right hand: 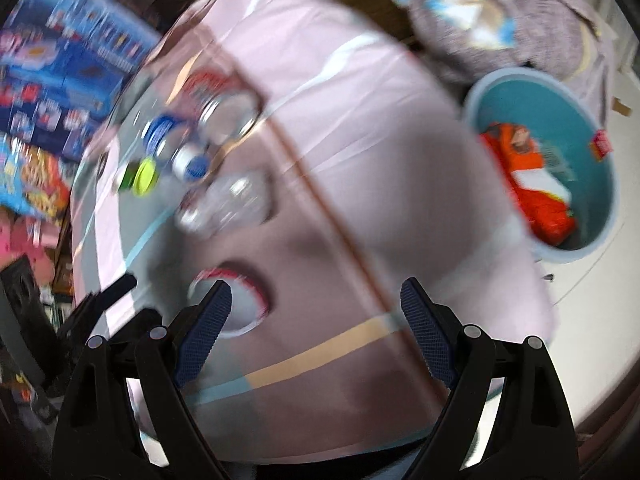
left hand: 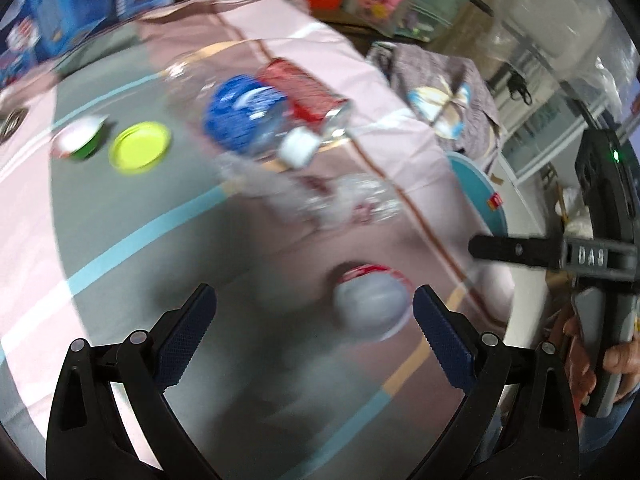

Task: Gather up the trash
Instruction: 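Move both tools back over the bed toward the paper bowls, then grasp a red-rimmed paper bowl with the right tool while the left tool grasps another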

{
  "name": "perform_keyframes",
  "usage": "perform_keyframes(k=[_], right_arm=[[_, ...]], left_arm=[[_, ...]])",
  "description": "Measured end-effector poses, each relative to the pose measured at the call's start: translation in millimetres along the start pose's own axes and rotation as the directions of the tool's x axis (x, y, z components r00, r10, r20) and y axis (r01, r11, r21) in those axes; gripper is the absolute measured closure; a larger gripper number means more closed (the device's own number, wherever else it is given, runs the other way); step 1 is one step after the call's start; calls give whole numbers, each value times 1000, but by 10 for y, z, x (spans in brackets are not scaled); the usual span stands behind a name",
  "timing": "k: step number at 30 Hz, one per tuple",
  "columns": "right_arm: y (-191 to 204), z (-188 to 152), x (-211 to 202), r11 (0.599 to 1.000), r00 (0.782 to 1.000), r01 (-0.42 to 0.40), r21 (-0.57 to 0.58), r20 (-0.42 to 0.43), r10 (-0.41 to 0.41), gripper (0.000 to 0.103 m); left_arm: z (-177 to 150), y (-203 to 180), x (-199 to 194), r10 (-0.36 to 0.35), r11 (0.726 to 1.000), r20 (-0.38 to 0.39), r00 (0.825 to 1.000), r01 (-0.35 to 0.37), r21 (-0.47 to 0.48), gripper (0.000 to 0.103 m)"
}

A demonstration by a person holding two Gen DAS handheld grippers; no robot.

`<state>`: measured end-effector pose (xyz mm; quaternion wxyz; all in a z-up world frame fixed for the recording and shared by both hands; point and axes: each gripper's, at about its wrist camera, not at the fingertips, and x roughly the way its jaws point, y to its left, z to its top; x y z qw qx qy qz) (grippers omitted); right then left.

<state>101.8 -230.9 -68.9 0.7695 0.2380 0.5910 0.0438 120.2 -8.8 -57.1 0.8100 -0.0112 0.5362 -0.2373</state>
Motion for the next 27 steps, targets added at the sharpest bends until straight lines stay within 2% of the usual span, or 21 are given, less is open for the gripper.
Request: perform_keyframes(k=[7, 11, 15, 17, 21, 24, 25, 27], right_arm=[[403, -167, 250, 997, 1000, 20, -74, -14, -21, 22], [481, -214, 332, 995, 998, 57, -84, -9, -58, 42], [497, -259, 430, 992, 995, 97, -82, -10, -98, 47], [543, -287, 455, 989, 994, 109, -99, 2, -110, 52], [705, -319, 543, 980, 990, 140, -144, 14, -139, 55], [860, -337, 618, 976, 992, 122, -178, 1, -124, 84], [911, -338, 649, 974, 992, 120, -194, -7, -123, 90], [1045, -323, 694, 972, 995, 92, -218, -16, -98, 92]], left_arm=[[-184, 436, -80, 1, 997, -1, 1000, -1, -74, 4], [-242, 596, -111, 0, 996, 4, 1000, 1, -90, 4], [-286, 739, -149, -8, 994, 5, 1000, 9, -111, 4], [-303, 788, -178, -1, 994, 14, 1000, 3, -111, 4], [-325, 904, -202, -1, 992, 13, 1000, 3, -128, 4], [-347, 1015, -240, 1, 989, 23, 1000, 2, -146, 4], [-354, 1061, -253, 5, 988, 25, 1000, -1, -155, 4], [-360, 1145, -272, 11, 985, 29, 1000, -6, -174, 4]])
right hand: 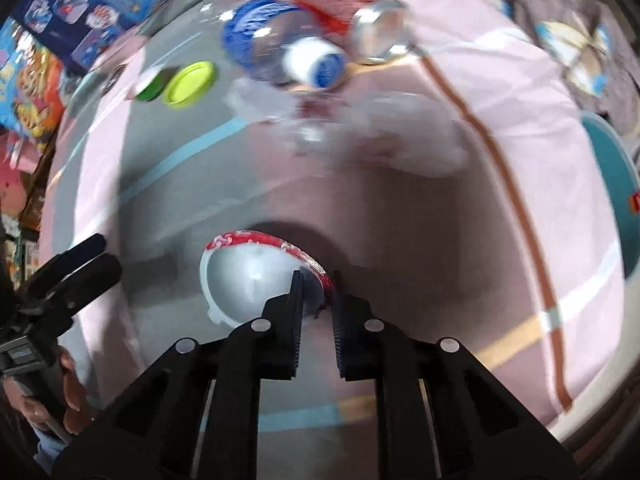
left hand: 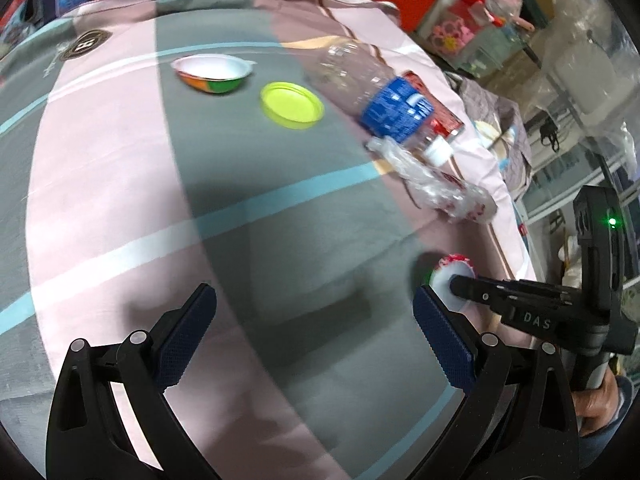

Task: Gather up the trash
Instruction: 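Grasp a red-rimmed paper bowl with the right tool while the left tool grasps another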

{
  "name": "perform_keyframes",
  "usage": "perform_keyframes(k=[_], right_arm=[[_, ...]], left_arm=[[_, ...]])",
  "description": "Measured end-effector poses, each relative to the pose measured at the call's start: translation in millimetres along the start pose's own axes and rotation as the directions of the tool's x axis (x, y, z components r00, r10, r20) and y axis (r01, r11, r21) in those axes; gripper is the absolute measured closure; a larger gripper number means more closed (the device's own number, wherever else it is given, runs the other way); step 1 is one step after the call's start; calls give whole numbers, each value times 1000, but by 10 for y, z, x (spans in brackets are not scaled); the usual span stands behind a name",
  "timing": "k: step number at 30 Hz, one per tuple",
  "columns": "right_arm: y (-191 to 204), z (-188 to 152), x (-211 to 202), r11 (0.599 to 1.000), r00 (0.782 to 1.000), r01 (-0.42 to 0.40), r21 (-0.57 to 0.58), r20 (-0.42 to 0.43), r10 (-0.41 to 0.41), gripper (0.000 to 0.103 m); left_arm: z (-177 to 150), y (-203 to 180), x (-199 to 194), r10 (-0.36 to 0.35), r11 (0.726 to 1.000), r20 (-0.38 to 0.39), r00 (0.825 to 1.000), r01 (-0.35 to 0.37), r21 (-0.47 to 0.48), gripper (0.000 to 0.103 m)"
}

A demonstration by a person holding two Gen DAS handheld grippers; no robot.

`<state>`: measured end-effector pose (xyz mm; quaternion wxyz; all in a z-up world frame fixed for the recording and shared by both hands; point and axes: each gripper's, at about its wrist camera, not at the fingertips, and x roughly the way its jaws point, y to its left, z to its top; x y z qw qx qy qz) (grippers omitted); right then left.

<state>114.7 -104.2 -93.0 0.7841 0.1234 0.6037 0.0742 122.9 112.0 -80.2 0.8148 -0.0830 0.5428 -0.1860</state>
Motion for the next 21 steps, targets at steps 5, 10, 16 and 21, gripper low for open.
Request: perform_keyframes(k=[5, 10, 16, 21], right_arm=[[266, 255, -41, 998, 999, -24, -56, 22, 25, 97], [480, 660, -71, 995, 998, -29, -96, 54, 34, 97], [558, 1064, -134, 994, 994, -52, -98, 91, 61, 98], [574, 1267, -174, 992, 990, -76, -97, 108, 86, 98]], left_arm=[[103, 234, -33, 31, 998, 10, 999, -30, -49, 4], [427, 452, -98, 91, 994, 52, 994, -88, -61, 4], [943, 730, -95, 136, 986, 97, 986, -125, -115, 5], [1299, 861, -17, 131, 981, 107, 986, -113, -160, 18]])
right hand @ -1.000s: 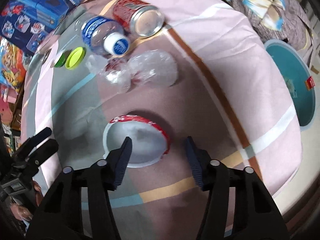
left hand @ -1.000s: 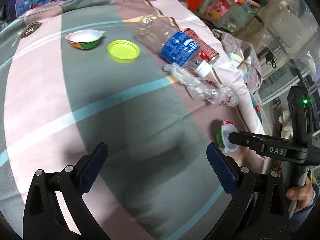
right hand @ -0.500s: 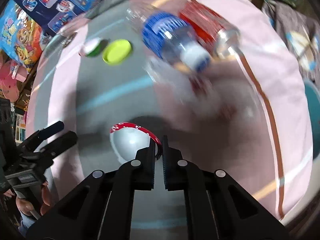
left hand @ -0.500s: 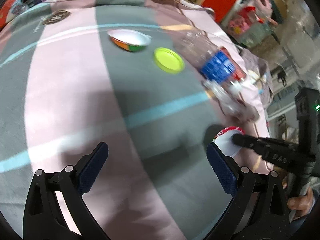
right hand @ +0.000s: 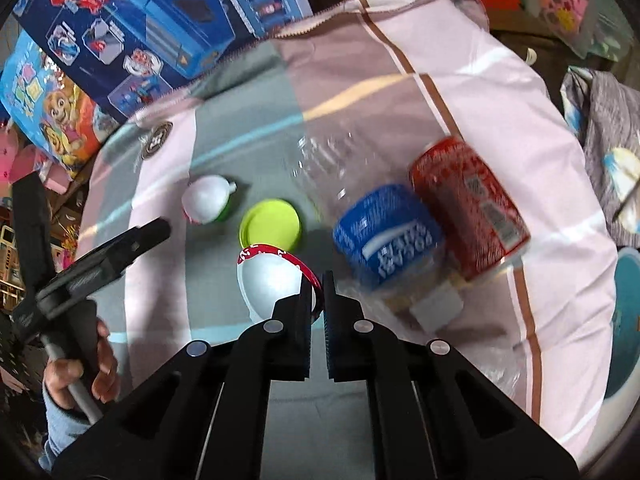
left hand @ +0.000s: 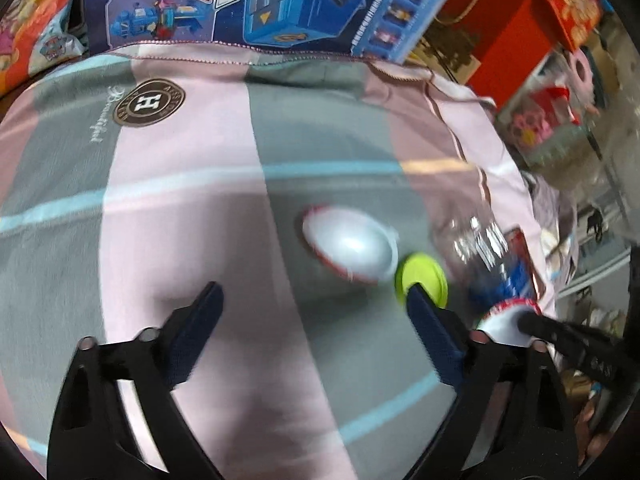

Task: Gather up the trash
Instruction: 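Grasp a red-rimmed paper bowl with the right tool while the left tool grasps another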

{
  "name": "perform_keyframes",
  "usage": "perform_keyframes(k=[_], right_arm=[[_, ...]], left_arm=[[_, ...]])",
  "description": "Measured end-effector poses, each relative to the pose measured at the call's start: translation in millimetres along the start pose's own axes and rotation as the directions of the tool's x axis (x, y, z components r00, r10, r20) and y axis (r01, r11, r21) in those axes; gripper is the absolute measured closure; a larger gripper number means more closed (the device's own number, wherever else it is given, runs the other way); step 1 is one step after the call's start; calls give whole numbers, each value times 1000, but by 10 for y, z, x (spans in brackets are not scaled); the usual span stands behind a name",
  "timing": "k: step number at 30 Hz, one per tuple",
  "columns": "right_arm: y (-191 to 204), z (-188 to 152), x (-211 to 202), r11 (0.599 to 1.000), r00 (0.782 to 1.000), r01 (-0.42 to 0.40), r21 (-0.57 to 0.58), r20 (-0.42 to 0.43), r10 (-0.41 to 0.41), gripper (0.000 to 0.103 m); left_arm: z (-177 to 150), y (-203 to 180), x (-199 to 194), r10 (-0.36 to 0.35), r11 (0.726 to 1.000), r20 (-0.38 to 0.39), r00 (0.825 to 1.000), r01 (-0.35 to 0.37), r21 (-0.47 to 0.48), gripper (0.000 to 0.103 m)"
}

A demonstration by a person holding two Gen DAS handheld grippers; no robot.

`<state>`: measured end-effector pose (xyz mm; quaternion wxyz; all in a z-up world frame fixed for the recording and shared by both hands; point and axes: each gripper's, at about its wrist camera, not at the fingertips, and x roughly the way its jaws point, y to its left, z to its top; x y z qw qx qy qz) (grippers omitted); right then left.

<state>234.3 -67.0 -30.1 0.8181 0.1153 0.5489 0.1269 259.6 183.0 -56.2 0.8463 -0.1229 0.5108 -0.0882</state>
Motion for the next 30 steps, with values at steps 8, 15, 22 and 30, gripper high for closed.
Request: perform_keyframes(k=[8, 15, 22, 30], right_arm=[[-116, 74, 47, 999, 999, -29, 31, 15, 28, 97], [-207, 57, 13, 998, 999, -44, 43, 23, 43, 98], [-320, -10, -146, 997, 997, -55, 50, 48, 52, 98], [-551, -186, -407, 994, 993, -78, 83, 93, 70, 97]], left_arm=[[116, -186, 457, 82, 996, -54, 995, -80, 44, 46], [-38, -374, 406, 151, 983, 20, 988, -153, 99, 91], [-268, -645, 40, 129, 978, 67, 989, -138, 157, 99], [-562, -1024, -308, 71, 972, 87, 994, -89, 219, 99]])
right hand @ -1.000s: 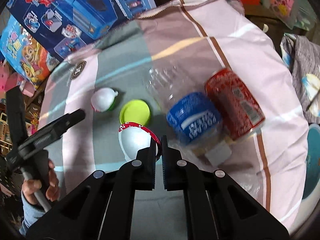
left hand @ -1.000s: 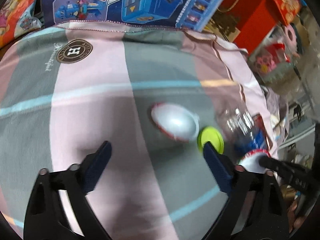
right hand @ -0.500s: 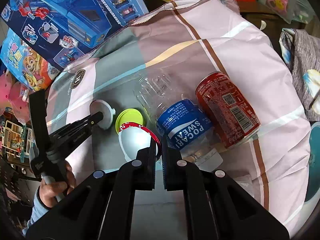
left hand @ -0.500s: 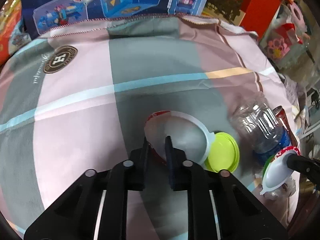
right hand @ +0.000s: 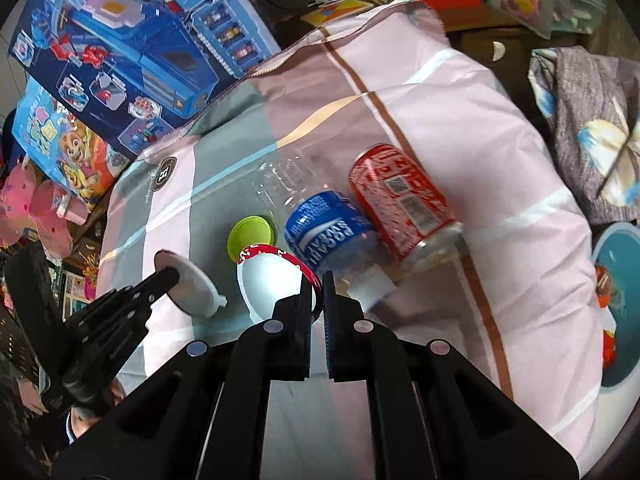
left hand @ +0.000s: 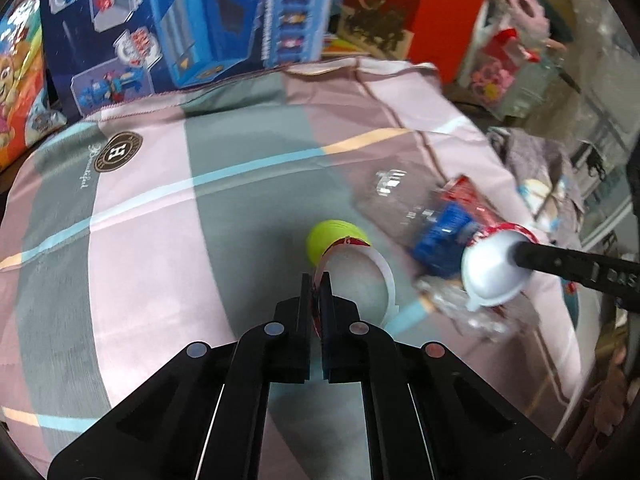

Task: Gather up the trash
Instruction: 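Carry both paper bowls over the teal bucket and open both tools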

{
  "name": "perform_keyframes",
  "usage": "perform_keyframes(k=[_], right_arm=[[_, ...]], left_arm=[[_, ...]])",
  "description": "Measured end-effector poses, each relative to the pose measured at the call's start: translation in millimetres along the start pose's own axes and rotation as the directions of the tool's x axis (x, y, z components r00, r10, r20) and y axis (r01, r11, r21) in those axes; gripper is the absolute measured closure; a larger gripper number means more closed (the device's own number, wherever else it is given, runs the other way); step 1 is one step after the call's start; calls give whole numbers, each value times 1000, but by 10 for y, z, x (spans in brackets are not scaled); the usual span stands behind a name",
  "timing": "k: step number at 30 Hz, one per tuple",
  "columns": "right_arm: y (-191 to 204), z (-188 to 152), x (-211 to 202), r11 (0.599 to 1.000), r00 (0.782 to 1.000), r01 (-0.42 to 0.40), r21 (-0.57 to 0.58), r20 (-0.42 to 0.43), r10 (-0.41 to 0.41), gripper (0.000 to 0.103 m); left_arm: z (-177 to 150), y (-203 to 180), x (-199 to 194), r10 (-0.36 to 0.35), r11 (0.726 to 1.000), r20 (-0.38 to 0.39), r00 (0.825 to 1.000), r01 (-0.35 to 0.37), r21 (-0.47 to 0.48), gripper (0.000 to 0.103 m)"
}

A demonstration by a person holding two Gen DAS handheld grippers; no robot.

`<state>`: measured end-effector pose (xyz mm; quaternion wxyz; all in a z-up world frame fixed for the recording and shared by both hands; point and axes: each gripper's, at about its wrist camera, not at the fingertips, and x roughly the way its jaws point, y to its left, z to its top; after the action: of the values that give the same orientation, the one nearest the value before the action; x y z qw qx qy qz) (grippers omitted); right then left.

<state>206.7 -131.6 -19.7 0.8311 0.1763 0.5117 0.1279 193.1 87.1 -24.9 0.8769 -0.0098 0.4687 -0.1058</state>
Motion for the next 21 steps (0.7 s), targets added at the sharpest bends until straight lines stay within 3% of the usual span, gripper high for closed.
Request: perform_keyframes(k=[13, 21], right_arm=[[-665, -251, -585, 994, 995, -21, 110, 96, 10, 97], [-1244, -364, -918, 980, 988, -30, 196, 155, 0, 97]], left_arm=[[-61, -834, -299, -97, 989, 14, 995, 95, 117, 99], [-38, -1491, -268, -145, 969, -23, 989, 147, 200, 99]])
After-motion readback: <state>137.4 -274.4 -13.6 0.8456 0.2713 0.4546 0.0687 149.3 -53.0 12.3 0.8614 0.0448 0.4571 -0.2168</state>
